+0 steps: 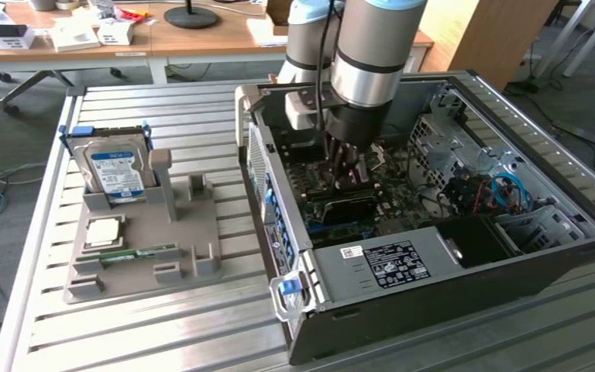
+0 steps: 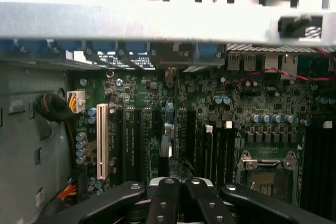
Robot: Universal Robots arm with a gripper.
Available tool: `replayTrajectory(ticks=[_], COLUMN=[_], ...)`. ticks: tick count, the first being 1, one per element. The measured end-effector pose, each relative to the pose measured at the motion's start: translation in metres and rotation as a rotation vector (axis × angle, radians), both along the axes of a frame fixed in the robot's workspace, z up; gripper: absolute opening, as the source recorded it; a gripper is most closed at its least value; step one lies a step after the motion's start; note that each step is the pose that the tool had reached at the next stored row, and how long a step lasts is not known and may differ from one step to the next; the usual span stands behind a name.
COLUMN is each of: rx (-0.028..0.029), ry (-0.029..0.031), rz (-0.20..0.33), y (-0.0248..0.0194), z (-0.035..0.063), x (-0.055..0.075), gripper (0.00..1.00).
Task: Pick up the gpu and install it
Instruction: 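Press down on the gpu until it lock into place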
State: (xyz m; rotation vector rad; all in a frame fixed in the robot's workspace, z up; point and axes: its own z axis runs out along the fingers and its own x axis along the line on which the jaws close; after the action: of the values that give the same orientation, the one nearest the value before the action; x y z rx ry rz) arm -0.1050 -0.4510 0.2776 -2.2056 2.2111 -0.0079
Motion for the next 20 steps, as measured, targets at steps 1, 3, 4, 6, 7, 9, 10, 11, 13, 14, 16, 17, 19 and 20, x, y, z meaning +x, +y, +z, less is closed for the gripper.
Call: replayTrajectory(ticks=[1,3,4,6,7,9,10,11,13,14,16,17,19,20], rx=[0.0,0.0,0.0,0.0001,0.0,0.0,0.0,0.0,0.0,0.0,0.0,0.0,0.0,0.0], ry=[0.0,0.0,0.0,0.0,0.0,0.0,0.0,0.0,0.0,0.0,0.0,0.0,0.0,0.0], rz=[0.0,0.0,0.0,0.0,0.0,0.0,0.0,0.0,0.0,0.0,0.0,0.0,0.0,0.0], y=[0.0,0.0,-0.0001,0.0,0.0,-0.0001,0.0,0.0,0.0,0.0,0.0,0.0,0.0,0.0], z=[0.0,0.0,0.0,0.0,0.0,0.0,0.0,0.0,0.0,0.0,0.0,0.0,0.0,0.0], x=[0.0022,0.0061,0.007,0.0088,0.0095,0.0097,0.0097,0.0097,0.0098,0.0098,0.0098,0.0098,0.0098,0.0097], gripper=[0.11,0.11,0.11,0.11,0.11,0.11,0.11,0.11,0.11,0.11,0.11,0.11,0.11,0.11])
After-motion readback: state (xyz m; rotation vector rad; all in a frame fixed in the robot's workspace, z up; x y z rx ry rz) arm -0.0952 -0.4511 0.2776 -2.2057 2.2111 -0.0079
